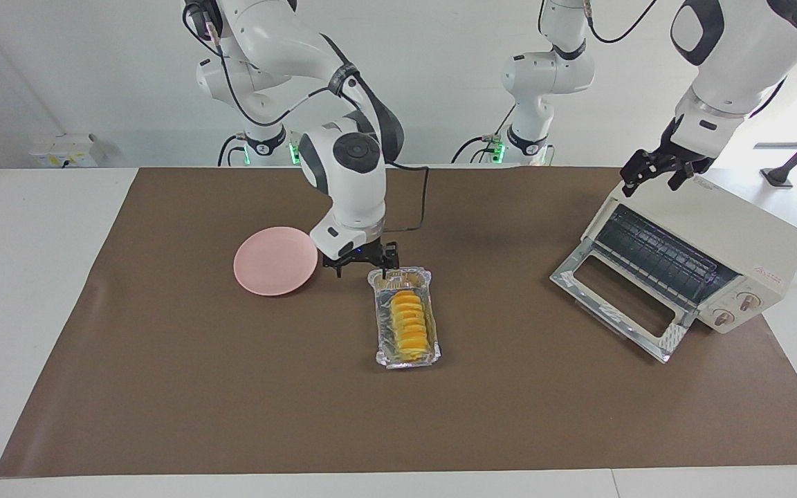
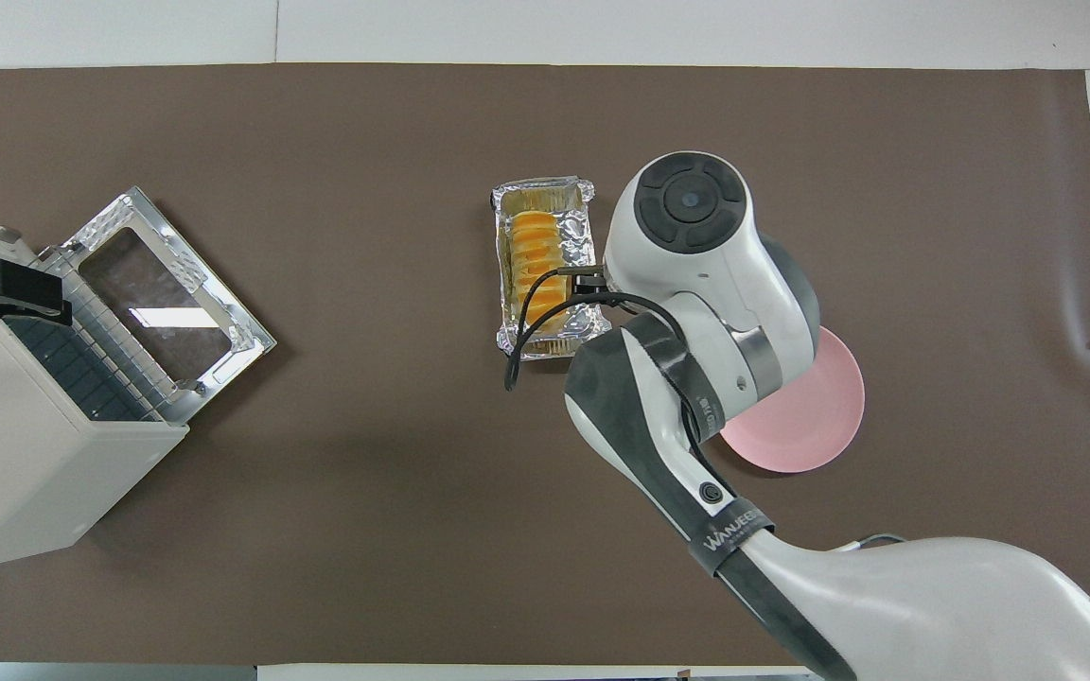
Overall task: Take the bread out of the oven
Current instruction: 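Lower the right gripper into the foil tray onto the bread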
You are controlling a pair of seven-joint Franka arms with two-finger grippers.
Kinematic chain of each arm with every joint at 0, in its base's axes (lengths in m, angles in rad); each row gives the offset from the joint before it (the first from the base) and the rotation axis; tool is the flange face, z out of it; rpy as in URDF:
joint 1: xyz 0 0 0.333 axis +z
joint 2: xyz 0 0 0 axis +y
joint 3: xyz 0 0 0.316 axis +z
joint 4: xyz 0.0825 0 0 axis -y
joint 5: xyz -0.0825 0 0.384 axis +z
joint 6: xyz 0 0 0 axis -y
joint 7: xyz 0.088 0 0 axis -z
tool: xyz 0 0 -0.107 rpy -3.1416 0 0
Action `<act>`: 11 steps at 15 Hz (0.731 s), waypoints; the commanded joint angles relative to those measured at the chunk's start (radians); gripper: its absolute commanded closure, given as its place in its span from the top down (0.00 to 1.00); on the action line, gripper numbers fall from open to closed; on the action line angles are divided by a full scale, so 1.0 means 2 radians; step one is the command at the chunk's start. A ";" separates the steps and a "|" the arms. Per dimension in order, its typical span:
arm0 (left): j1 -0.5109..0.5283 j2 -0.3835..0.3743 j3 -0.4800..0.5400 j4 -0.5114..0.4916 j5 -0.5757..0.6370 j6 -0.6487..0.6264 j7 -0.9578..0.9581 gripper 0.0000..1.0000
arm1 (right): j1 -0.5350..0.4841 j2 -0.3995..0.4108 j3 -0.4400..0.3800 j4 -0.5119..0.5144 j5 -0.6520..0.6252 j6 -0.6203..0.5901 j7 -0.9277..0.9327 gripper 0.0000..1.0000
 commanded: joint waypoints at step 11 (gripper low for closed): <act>-0.005 0.010 -0.006 0.049 -0.016 -0.041 0.003 1.00 | -0.014 0.092 -0.005 0.076 -0.010 0.050 -0.055 1.00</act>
